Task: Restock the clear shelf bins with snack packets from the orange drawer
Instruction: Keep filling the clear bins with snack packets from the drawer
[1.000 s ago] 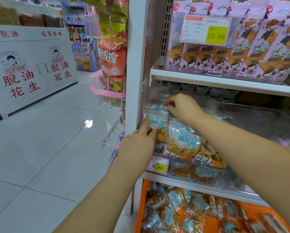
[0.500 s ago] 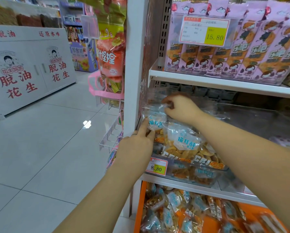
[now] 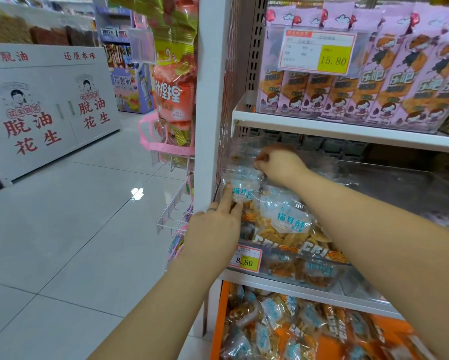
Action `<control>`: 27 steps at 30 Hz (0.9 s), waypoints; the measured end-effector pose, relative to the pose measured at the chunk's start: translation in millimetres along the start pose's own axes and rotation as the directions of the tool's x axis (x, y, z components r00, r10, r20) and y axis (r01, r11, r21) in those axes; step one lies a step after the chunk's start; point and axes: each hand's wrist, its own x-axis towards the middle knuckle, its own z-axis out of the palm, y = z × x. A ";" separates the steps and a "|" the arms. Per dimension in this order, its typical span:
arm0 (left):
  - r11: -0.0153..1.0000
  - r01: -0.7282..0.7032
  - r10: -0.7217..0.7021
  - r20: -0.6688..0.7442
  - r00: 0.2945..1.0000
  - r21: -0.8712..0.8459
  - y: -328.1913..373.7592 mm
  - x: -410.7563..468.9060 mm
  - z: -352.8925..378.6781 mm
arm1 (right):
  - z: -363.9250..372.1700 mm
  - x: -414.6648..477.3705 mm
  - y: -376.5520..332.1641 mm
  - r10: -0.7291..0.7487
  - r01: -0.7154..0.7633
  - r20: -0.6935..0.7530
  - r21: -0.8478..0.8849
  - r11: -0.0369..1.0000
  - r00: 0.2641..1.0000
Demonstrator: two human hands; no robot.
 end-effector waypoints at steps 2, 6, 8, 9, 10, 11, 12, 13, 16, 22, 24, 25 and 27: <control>1.000 0.000 0.000 0.005 1.000 -0.006 -0.1 -0.5 0.6 | -2.8 -6.2 -3.6 -0.030 0.032 -0.047 0.024 0.999 0.998; 0.999 -0.021 0.021 0.006 1.000 -0.041 -5.4 -2.6 1.8 | -15.6 -44.3 -12.4 -0.203 0.195 -0.130 -0.071 0.978 0.970; 0.997 -0.044 0.042 -0.024 0.999 -0.061 -8.7 -4.2 0.7 | -21.0 -76.3 -12.9 -0.339 0.318 -0.155 -0.145 0.937 0.928; 0.996 -0.054 0.050 -0.056 0.997 -0.068 -10.2 -5.7 -0.6 | -21.5 -93.5 -10.8 -0.405 0.377 -0.159 -0.181 0.908 0.900; 0.995 -0.062 0.055 -0.093 0.994 -0.076 -11.2 -7.7 -2.3 | -19.8 -110.1 -7.4 -0.469 0.433 -0.160 -0.215 0.875 0.869; 0.993 -0.069 0.058 -0.120 0.991 -0.092 -12.1 -10.1 -3.6 | -15.1 -123.8 -2.1 -0.528 0.480 -0.157 -0.260 0.838 0.835; 0.990 -0.079 0.064 -0.123 0.990 -0.118 -13.0 -12.6 -3.9 | -7.9 -134.1 5.4 -0.576 0.515 -0.151 -0.310 0.799 0.803; 0.986 -0.089 0.074 -0.103 0.992 -0.144 -13.5 -14.8 -2.9 | -0.3 -140.7 13.8 -0.614 0.538 -0.139 -0.358 0.763 0.777; 0.986 -0.104 0.105 0.000 0.994 -0.128 -9.2 -16.3 2.6 | 16.0 -143.7 41.4 -0.680 0.580 -0.049 -0.477 0.660 0.732; 0.978 -0.110 0.116 0.027 0.993 -0.179 -4.9 -3.7 6.5 | 18.9 -134.6 64.1 -0.696 0.611 0.032 -0.510 0.606 0.717; 0.970 -0.110 0.124 0.052 0.991 -0.216 -3.0 -3.8 7.8 | 17.1 -135.4 65.1 -0.719 0.625 0.022 -0.514 0.588 0.695; 0.967 -0.115 0.130 0.054 0.990 -0.226 -1.6 -5.0 8.7 | 16.1 -136.1 67.0 -0.731 0.635 0.019 -0.511 0.579 0.682; 0.963 -0.136 0.146 0.027 0.989 -0.231 0.1 -6.2 11.0 | 15.2 -137.0 71.2 -0.740 0.647 0.031 -0.510 0.567 0.672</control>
